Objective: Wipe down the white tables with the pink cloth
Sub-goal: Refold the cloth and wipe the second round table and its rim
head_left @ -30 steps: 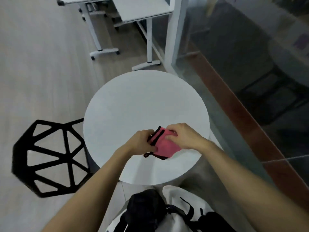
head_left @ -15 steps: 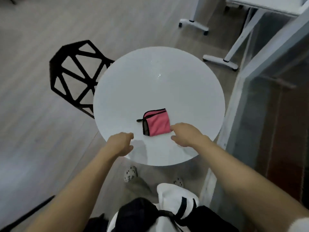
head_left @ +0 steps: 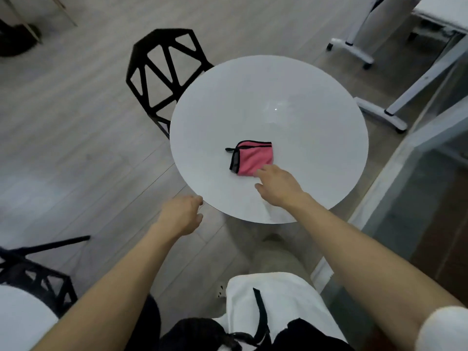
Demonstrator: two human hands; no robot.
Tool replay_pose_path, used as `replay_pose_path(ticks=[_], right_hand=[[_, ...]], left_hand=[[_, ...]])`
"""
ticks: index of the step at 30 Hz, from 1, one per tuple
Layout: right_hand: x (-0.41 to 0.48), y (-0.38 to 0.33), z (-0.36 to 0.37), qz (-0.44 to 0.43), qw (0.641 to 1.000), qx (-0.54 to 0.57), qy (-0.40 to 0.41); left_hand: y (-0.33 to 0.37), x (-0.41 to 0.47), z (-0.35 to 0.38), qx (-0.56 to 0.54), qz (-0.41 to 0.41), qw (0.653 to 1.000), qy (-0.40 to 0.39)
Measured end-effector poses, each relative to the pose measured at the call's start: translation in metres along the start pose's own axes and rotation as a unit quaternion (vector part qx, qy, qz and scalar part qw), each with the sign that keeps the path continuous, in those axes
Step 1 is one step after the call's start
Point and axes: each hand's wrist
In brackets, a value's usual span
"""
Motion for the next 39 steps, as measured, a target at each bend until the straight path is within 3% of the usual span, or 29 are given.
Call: replay_pose_path(ticks=[6,11,18,23,30,35,39], right_hand=[[0.074,0.030,0.011,-0.069,0.990,0.064,0.101],[0.099,0.062,0.055,-0.114,0.991,0.054,0.053],[0.116,0.107,0.052,-0.212,0.974,0.033,0.075],[0.154,0.131,0.025,-0.171,0.980,0.056,0.079],[0.181,0.103,0.023,-0.068,0.982,0.133,0.113],[0.180,0.088,0.038,-0.058,0.987,0.013,0.147],[0.136,0.080,0.055,-0.086,0.986,0.002,0.146]], left_hand=[[0.018,0.013,0.021,-0.068,-0.068,0.995,0.037],[0.042,0.030,0.015,-0.125,-0.136,0.983,0.026],[0.046,0.067,-0.008,-0.155,-0.188,0.970,0.022],[0.042,0.095,-0.011,-0.170,-0.208,0.963,0.013],[0.038,0.097,-0.008,-0.176,-0.204,0.961,-0.059],[0.030,0.106,-0.014,-0.147,-0.186,0.968,-0.077],[0.028,0.107,-0.016,-0.117,-0.169,0.977,-0.059]])
Point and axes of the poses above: each hand's wrist, its own x-axis towards the middle knuckle, its own z-axis out of the palm, y = z × x, and after that the axes turned 8 degrees about -z, right-handed
